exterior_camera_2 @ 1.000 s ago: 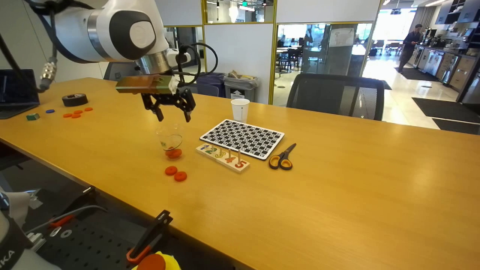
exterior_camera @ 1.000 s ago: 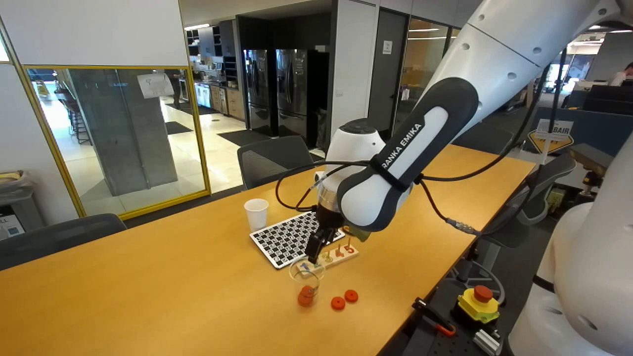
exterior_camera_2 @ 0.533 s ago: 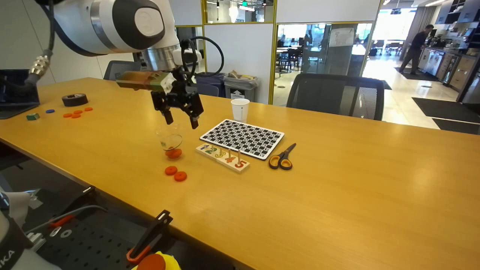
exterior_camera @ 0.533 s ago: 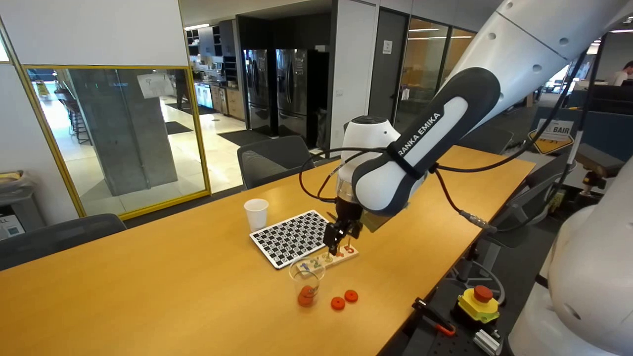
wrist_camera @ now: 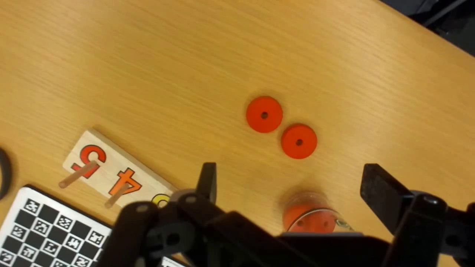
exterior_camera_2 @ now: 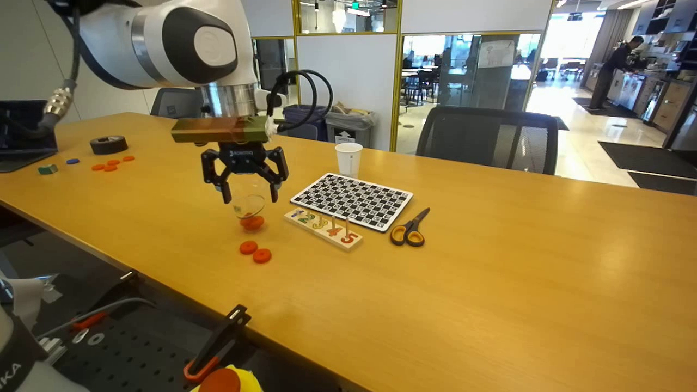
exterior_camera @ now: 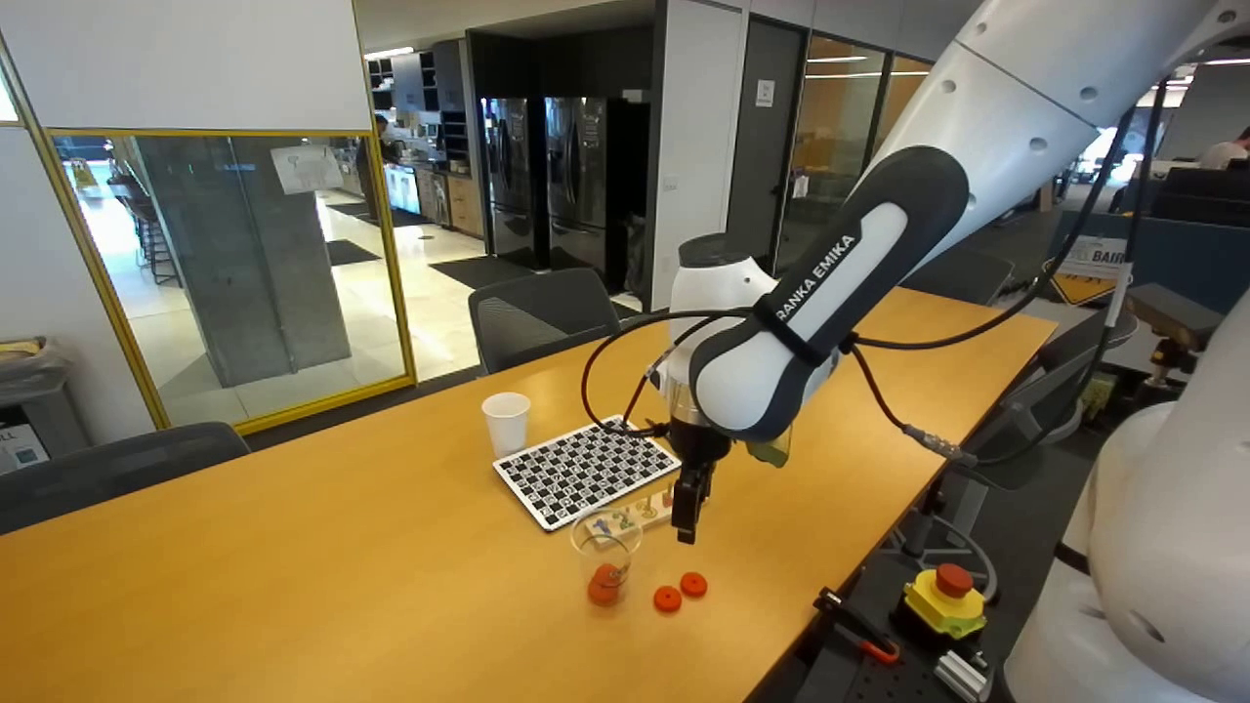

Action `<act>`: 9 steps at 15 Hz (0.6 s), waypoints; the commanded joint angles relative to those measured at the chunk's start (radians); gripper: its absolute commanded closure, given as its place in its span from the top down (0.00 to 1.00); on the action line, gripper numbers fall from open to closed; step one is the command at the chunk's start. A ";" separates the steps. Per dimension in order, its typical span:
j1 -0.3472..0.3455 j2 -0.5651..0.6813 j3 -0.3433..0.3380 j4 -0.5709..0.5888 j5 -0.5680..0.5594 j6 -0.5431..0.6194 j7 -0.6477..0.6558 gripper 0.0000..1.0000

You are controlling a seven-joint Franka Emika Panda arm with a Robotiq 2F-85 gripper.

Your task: Place the yellow rings inside the white cup, put the orange rings in the clear cup

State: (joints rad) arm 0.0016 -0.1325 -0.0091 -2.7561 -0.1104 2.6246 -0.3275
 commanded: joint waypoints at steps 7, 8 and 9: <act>0.038 0.183 0.025 0.000 0.032 0.163 -0.438 1.00; 0.032 0.203 0.034 0.000 0.038 0.189 -0.468 1.00; 0.025 0.222 0.044 0.001 0.051 0.215 -0.499 1.00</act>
State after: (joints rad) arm 0.0367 0.0397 0.0098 -2.7565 -0.1016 2.7602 -0.7218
